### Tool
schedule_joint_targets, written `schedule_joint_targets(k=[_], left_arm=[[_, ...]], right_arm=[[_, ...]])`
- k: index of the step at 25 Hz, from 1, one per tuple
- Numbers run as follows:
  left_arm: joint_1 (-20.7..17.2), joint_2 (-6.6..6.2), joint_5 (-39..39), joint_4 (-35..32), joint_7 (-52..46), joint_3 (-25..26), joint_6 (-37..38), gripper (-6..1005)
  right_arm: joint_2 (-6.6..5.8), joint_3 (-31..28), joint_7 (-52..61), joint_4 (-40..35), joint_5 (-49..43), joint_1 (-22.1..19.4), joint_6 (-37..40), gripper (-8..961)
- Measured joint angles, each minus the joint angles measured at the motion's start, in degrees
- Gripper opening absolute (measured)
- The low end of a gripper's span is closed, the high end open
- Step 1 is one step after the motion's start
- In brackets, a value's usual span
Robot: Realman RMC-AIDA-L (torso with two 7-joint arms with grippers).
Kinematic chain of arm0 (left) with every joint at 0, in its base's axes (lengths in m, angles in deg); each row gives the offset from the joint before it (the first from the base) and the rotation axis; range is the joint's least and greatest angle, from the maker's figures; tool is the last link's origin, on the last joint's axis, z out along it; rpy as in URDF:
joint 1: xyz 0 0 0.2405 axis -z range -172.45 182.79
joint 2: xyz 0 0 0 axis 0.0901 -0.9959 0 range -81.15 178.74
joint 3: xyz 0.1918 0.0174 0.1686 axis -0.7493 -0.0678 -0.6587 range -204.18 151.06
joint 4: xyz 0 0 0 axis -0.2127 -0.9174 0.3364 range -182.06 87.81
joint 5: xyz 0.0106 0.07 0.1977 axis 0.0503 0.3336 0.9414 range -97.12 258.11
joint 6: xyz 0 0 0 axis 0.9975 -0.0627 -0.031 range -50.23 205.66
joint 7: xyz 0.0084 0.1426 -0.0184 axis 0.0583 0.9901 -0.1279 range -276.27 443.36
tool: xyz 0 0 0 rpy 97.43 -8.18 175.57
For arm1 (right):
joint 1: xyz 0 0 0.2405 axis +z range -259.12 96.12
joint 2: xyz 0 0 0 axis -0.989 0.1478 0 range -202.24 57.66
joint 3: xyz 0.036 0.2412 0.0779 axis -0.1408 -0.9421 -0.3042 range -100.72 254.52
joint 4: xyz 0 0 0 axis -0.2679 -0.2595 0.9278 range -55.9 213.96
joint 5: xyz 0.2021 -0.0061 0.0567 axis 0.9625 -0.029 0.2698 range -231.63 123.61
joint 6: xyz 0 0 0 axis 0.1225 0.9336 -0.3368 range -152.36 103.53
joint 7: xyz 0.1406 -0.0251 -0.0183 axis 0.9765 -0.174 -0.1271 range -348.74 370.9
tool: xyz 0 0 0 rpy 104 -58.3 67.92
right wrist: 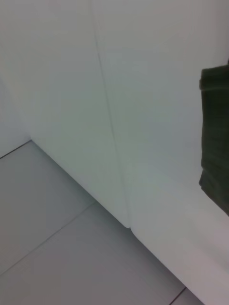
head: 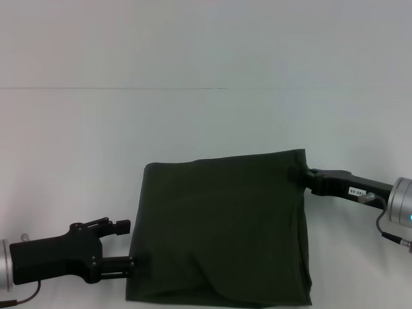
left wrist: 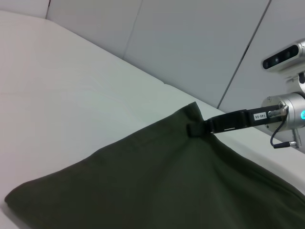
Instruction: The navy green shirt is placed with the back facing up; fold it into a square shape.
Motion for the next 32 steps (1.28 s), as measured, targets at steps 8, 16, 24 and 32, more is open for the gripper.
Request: schedule_joint_targets(k=[8,16,24,32], left_arm=[[0.02,0.0,0.0,0.29,-0.07,-0.07,0.42,908],[0.02,0.0,-0.49,0.29,-0.84,0.28,0.93,907],[0.02,-0.17,-1.4,0.29,-2.8,0.44,1.83,907],[0.08,-0.31,-2.37,0.33,-4.89,1.24,2.11,907]], right_arm=[[-0.15,-0.13,0.41,0.01,2.4,-0.54,0.49,52],[-0.18,-2.03,1.21,-0.69,2.46,-1.82,2.06,184],[-0.41,-9.94,-15.87,-2.87,1.87,-6.76,17.54,608],[0.13,-5.02,-39.56,1.79,-4.01,-7.69,20.83,905]])
